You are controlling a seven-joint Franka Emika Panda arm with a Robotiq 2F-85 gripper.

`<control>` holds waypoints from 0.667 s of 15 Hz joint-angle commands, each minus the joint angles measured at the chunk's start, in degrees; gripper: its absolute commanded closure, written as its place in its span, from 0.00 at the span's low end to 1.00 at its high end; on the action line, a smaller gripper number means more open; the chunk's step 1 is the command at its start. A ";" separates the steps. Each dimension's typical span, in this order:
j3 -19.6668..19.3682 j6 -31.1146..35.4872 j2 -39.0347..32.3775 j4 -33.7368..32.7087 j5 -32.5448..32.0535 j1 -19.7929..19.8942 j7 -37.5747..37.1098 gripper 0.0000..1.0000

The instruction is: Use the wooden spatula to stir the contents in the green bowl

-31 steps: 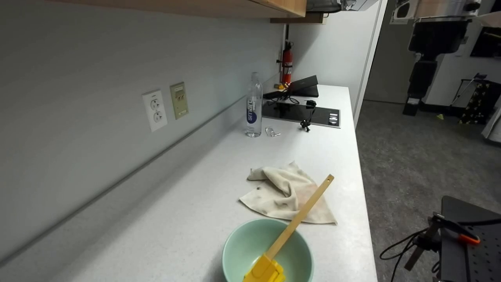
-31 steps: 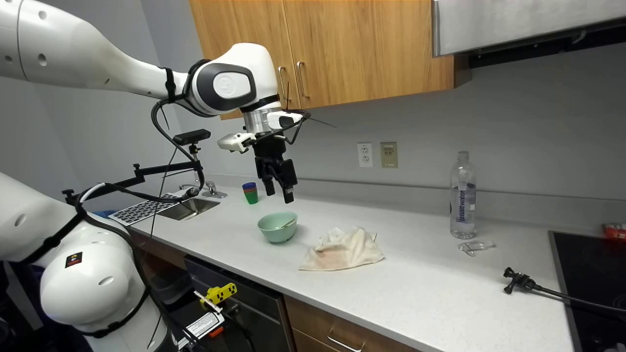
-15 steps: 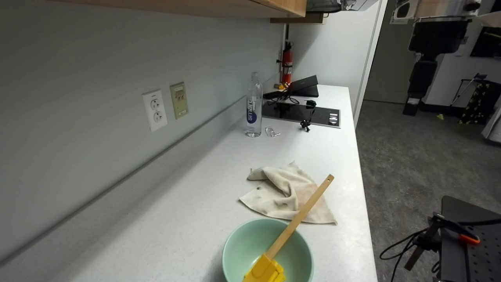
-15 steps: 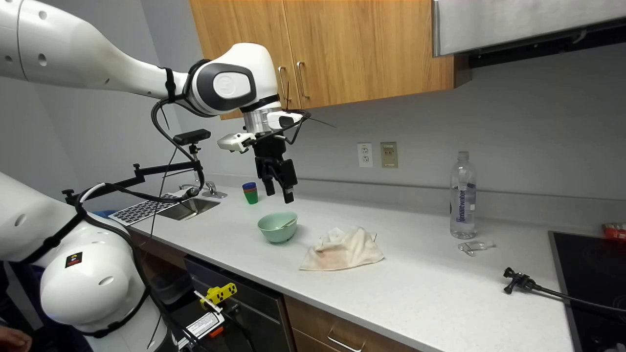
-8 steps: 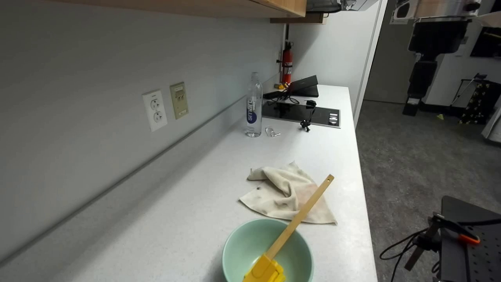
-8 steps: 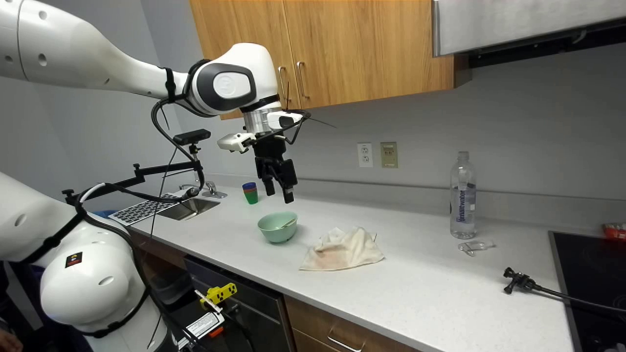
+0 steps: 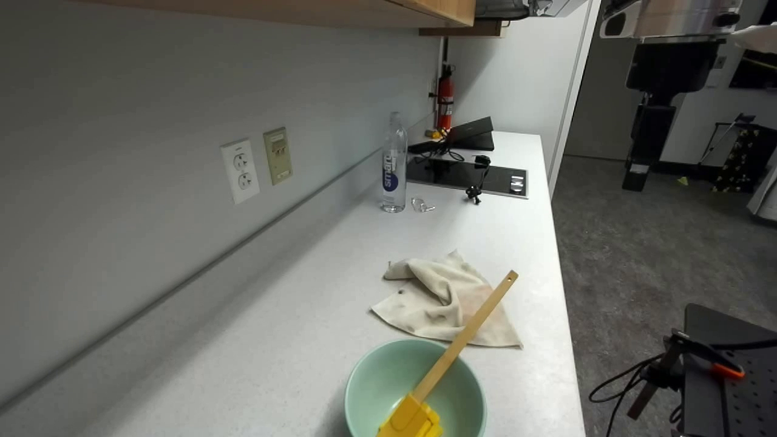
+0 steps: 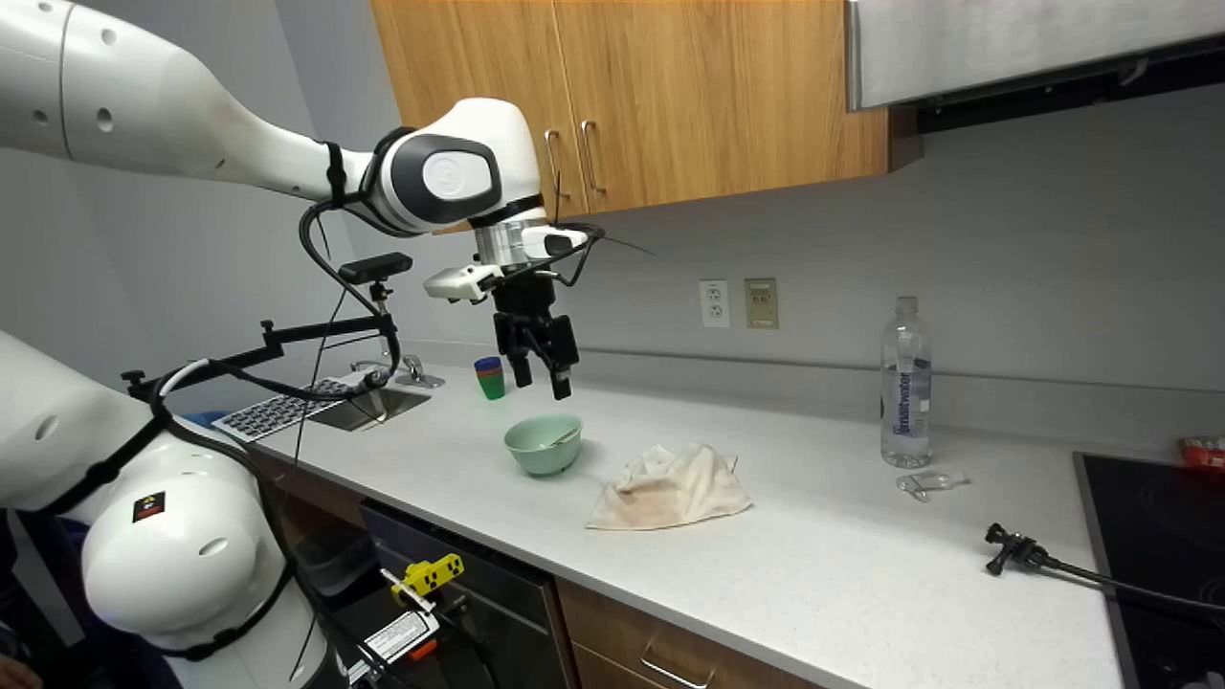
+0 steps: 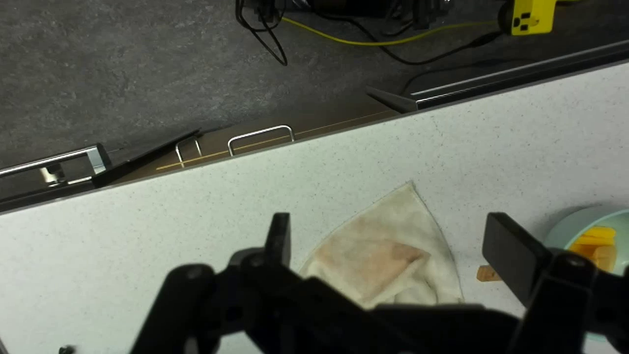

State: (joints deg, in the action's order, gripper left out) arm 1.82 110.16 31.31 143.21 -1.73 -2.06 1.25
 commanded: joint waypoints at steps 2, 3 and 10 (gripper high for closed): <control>0.81 5.05 -3.00 0.45 0.47 -2.46 2.97 0.00; 0.72 6.51 -4.21 0.19 1.04 -3.25 4.22 0.00; 0.87 11.64 -10.84 -1.31 1.18 -8.80 18.33 0.00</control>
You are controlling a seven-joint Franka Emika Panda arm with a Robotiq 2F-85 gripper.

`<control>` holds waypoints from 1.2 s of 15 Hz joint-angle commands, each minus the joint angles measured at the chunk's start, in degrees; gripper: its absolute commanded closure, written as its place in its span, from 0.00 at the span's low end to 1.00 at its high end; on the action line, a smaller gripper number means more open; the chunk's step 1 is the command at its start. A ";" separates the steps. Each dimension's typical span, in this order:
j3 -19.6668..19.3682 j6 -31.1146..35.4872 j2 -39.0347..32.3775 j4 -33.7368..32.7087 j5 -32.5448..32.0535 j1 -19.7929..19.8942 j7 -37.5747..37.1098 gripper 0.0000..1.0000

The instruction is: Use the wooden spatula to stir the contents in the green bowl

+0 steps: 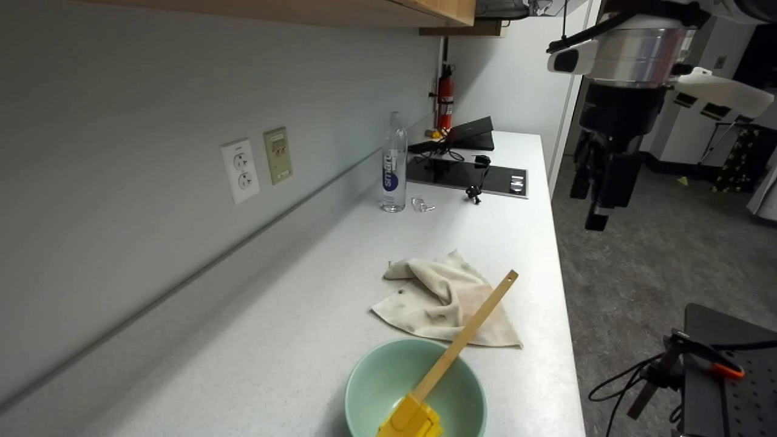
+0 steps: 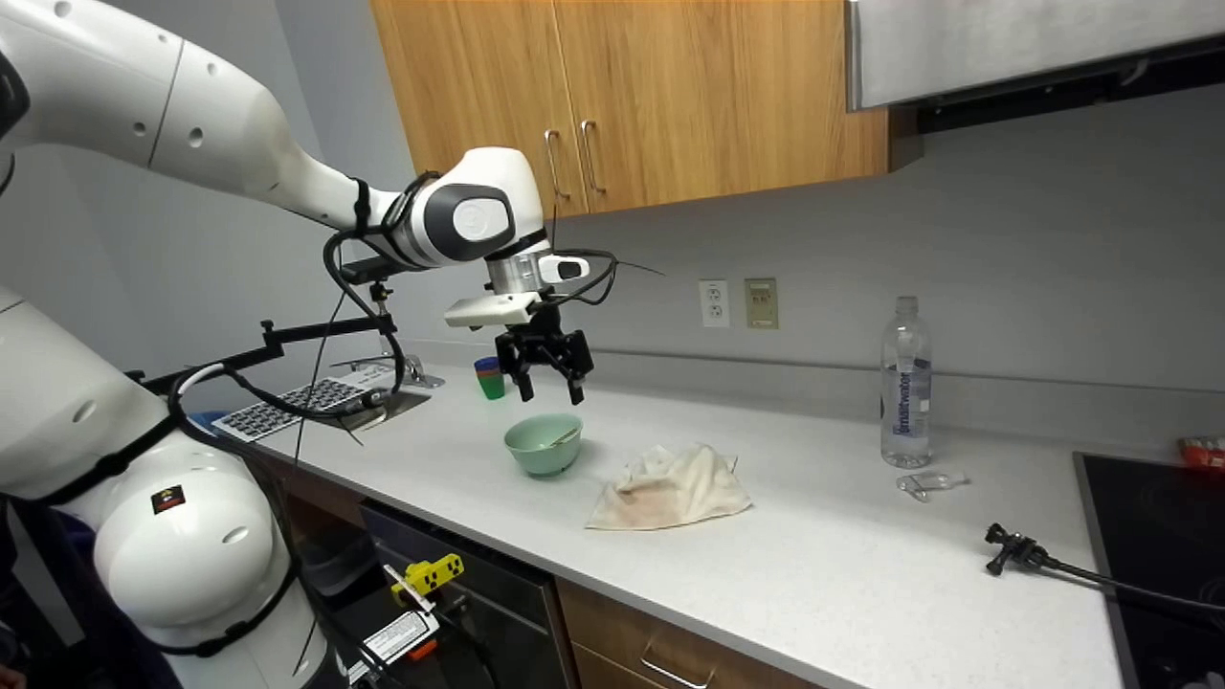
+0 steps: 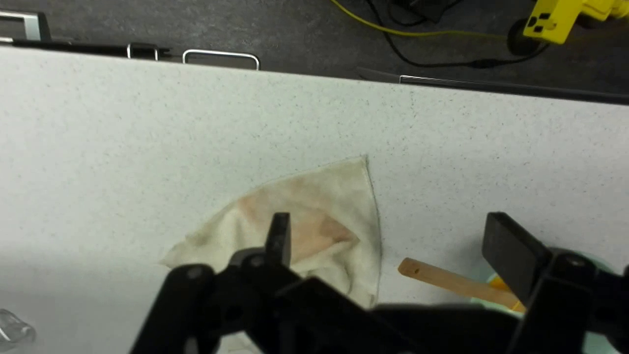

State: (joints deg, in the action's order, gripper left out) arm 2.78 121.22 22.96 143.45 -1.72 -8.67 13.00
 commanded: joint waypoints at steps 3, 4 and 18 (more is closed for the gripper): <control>0.97 0.02 -3.72 -1.83 0.63 -4.46 12.14 0.00; 1.28 0.06 -3.95 -1.91 0.84 -5.00 13.20 0.00; -8.52 -0.44 -2.17 1.46 9.84 -4.34 41.12 0.00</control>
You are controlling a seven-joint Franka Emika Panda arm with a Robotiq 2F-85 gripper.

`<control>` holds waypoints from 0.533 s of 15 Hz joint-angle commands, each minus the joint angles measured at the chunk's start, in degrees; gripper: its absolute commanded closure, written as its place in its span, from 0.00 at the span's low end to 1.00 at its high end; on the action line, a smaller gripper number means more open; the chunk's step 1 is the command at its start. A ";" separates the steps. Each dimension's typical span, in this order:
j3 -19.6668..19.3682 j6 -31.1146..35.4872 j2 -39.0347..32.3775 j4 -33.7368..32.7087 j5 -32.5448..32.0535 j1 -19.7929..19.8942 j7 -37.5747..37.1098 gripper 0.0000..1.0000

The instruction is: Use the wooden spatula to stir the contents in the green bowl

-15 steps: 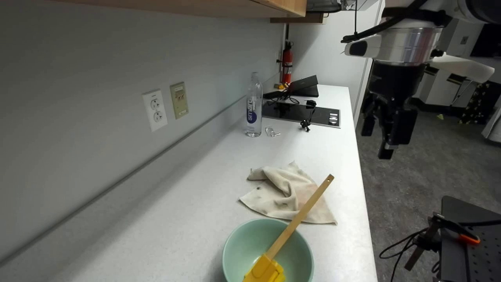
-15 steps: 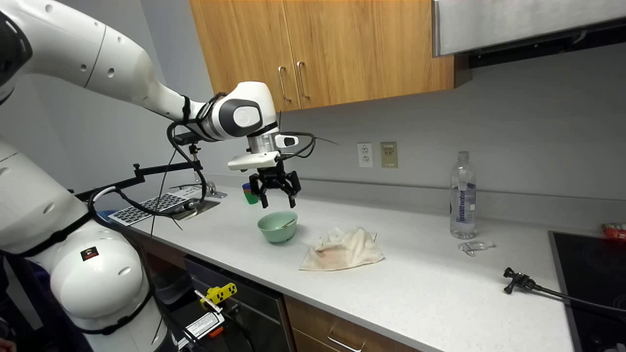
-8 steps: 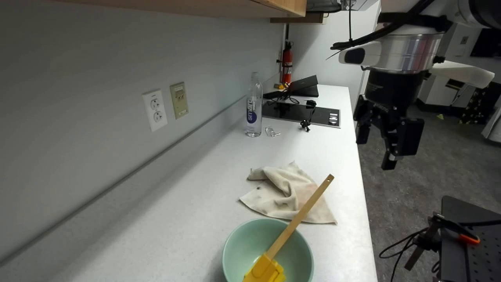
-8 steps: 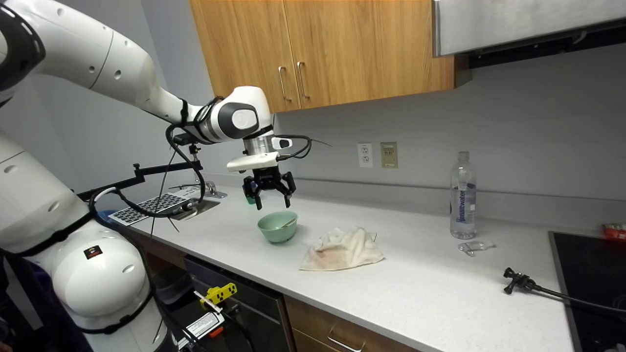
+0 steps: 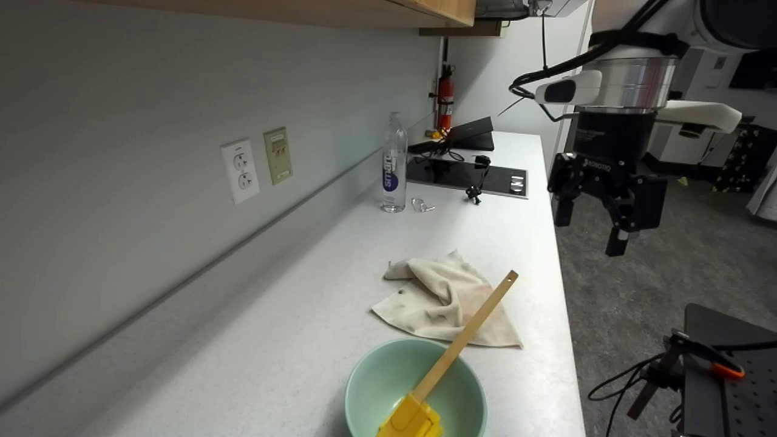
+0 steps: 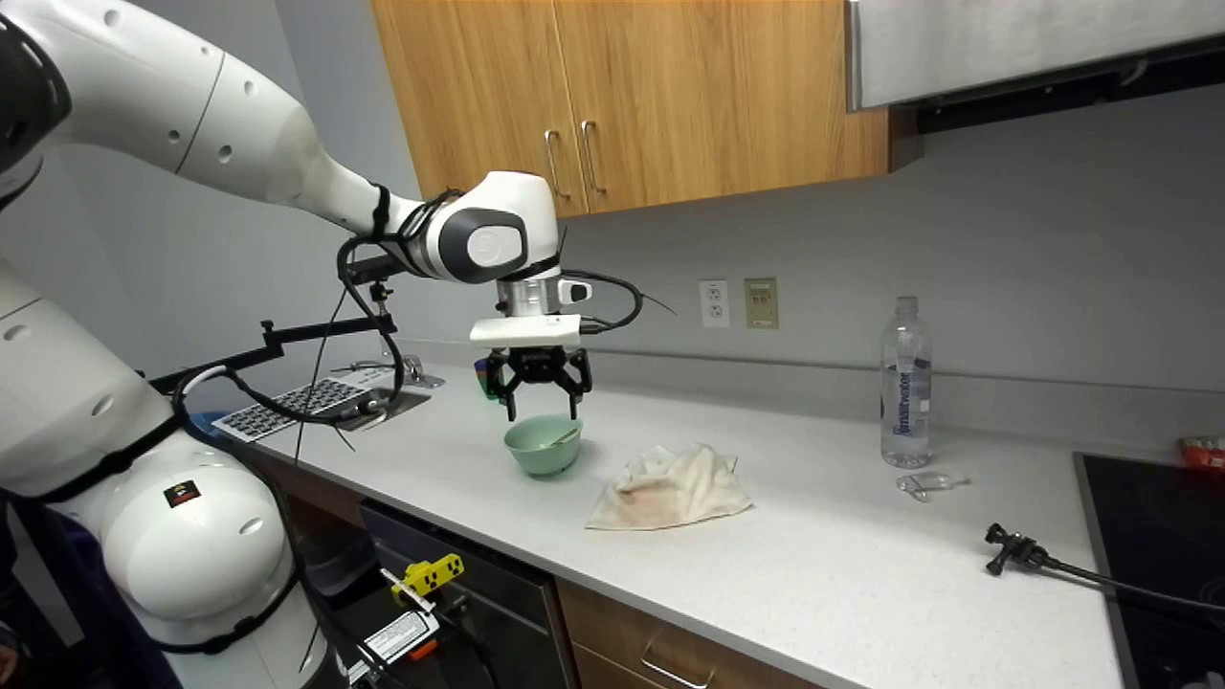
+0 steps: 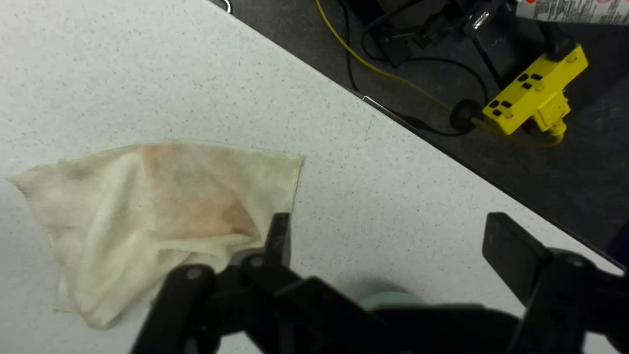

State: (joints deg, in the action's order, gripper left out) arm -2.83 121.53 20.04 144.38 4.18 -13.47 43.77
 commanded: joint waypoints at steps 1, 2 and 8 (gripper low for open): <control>-3.81 -0.97 -0.06 -0.05 6.16 0.53 12.96 0.00; -4.20 -1.49 -1.07 -0.84 8.02 0.98 13.49 0.00; -2.55 -0.33 -0.95 -0.05 7.02 2.33 12.00 0.00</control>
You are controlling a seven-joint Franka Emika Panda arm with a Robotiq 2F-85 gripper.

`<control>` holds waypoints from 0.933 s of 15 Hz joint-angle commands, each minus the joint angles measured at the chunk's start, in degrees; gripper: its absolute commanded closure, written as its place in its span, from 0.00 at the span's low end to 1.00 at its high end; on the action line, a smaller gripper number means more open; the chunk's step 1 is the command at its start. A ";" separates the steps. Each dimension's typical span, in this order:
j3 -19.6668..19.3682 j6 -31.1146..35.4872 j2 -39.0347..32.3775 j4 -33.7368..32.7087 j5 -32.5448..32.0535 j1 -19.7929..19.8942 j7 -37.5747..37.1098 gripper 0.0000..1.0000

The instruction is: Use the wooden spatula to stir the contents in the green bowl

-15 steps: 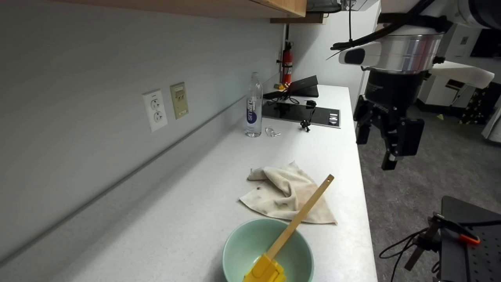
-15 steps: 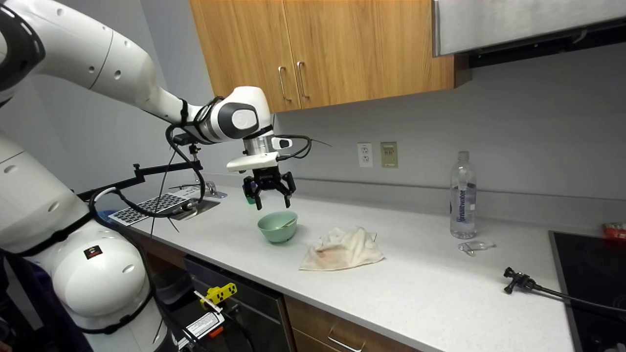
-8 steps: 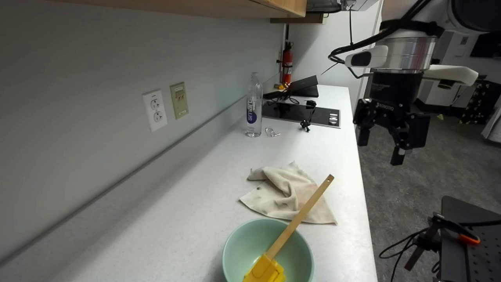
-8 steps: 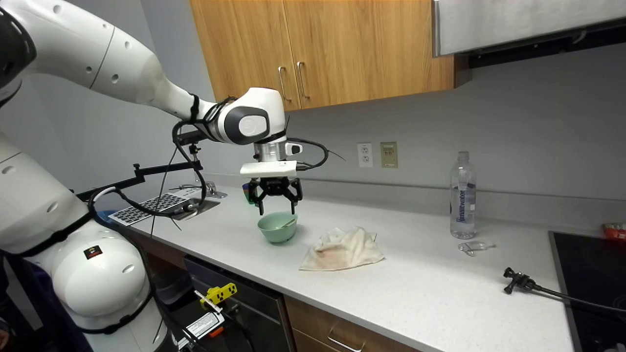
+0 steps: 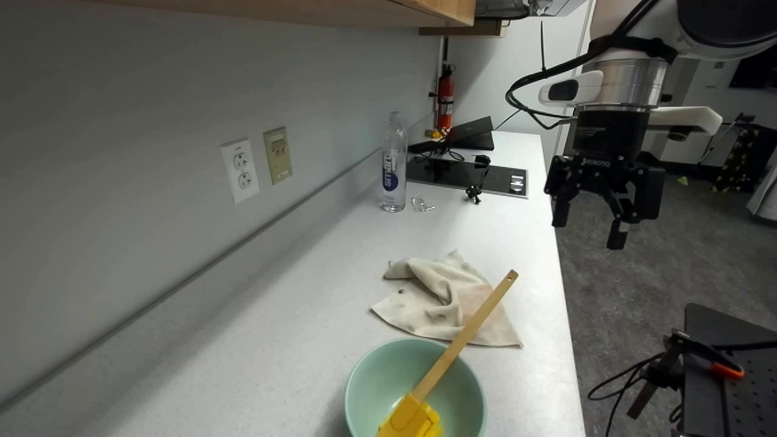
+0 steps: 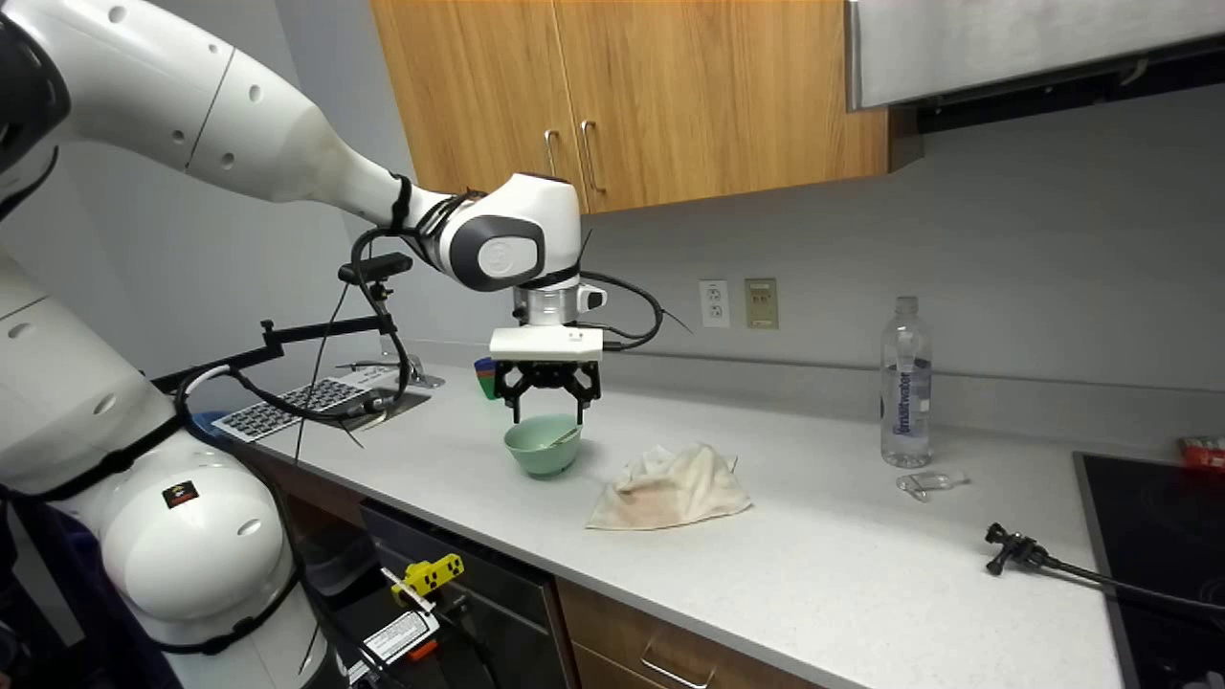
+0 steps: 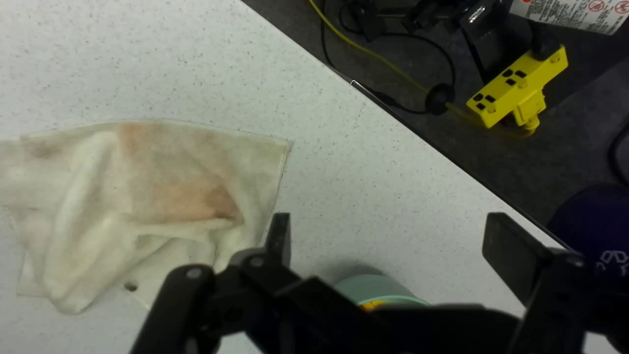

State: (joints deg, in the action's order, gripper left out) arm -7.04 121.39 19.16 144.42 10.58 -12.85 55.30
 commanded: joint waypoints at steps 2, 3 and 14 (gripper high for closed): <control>1.67 -0.19 -0.08 -0.10 0.61 1.72 0.47 0.00; 1.67 -0.19 -0.08 -0.10 0.61 1.72 0.47 0.00; 10.11 8.83 -6.01 -4.30 -8.79 0.70 -2.76 0.00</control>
State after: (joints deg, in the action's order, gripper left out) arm 0.81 128.53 15.96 142.86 5.14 -12.25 53.39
